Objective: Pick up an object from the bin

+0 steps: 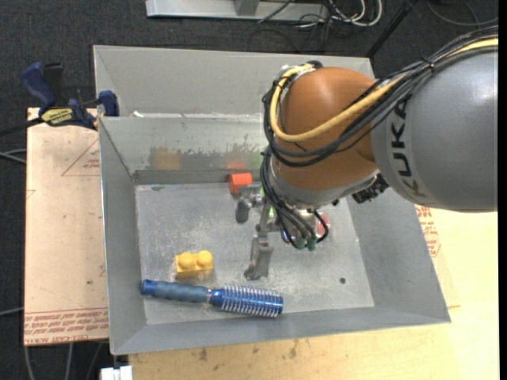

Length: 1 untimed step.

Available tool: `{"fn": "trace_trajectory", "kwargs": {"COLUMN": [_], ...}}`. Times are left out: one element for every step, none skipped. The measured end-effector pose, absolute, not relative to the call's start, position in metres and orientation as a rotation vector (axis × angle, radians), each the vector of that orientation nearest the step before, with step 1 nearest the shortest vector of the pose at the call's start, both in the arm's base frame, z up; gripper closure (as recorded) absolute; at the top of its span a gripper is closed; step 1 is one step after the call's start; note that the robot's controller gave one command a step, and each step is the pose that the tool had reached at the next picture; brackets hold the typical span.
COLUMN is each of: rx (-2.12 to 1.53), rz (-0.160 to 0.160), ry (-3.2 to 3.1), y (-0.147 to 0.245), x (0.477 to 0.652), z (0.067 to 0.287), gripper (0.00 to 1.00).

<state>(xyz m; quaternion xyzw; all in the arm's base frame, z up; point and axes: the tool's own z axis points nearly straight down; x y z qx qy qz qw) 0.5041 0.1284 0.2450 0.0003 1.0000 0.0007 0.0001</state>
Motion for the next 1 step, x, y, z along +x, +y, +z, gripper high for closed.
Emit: {"fn": "trace_trajectory", "kwargs": {"rx": [-0.395], "rz": [0.001], "ry": [3.121], "y": [0.1329], "x": [0.4821], "z": [0.1801], "gripper": [0.0]}}
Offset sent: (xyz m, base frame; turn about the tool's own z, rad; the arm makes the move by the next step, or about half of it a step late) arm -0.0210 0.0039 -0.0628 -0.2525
